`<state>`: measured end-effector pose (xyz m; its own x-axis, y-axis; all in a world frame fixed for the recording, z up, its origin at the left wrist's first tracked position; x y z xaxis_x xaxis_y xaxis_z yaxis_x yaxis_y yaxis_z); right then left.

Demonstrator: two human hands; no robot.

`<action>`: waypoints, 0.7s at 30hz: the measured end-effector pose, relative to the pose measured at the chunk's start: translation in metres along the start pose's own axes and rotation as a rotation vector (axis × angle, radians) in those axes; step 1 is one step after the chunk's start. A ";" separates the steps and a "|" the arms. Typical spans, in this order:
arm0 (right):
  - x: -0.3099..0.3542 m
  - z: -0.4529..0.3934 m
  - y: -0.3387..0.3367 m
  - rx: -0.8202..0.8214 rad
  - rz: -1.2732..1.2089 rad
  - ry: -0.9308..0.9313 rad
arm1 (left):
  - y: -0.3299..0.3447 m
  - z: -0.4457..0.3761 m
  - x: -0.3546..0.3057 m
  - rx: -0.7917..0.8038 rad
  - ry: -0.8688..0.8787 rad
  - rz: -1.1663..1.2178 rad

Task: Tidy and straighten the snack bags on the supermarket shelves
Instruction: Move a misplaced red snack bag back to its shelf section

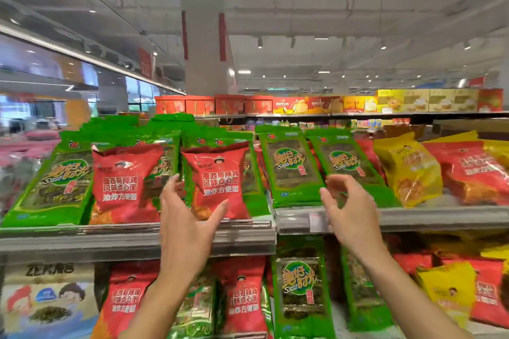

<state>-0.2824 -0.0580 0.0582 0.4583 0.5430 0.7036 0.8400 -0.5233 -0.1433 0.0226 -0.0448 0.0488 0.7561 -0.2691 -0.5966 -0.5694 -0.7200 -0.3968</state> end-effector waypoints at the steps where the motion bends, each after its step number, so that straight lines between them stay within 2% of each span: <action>1: -0.004 -0.017 0.006 0.049 0.022 0.002 | 0.008 -0.009 0.000 0.033 -0.035 0.000; 5: -0.020 -0.056 0.035 0.309 0.159 0.129 | 0.035 -0.035 0.004 0.241 -0.150 0.024; 7: -0.033 -0.063 0.043 0.357 0.185 0.163 | 0.049 -0.039 0.010 0.329 -0.157 0.073; 9: -0.039 -0.072 0.049 0.388 0.210 0.199 | 0.054 -0.044 0.014 0.350 -0.154 0.076; 14: -0.062 -0.084 0.058 0.476 0.302 0.412 | 0.060 -0.057 0.024 0.462 -0.279 0.188; 18: -0.064 -0.084 0.060 0.467 0.179 0.509 | 0.063 -0.058 0.028 0.570 -0.297 0.221; 21: -0.062 -0.081 0.064 0.440 0.001 0.517 | 0.064 -0.059 0.028 0.552 -0.302 0.277</action>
<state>-0.2806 -0.1782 0.0613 0.3529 0.1015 0.9301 0.9299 -0.1477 -0.3367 0.0263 -0.1358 0.0478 0.4813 -0.1482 -0.8639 -0.8704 -0.1974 -0.4510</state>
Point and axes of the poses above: each hand's wrist, its own z-axis away from the middle knuckle, its own y-axis out of the palm, x = y × z, the point moved 7 cm from there along -z, towards the middle knuckle, and after that the axes turned 15 degrees about -z, right-handed, at the moved point
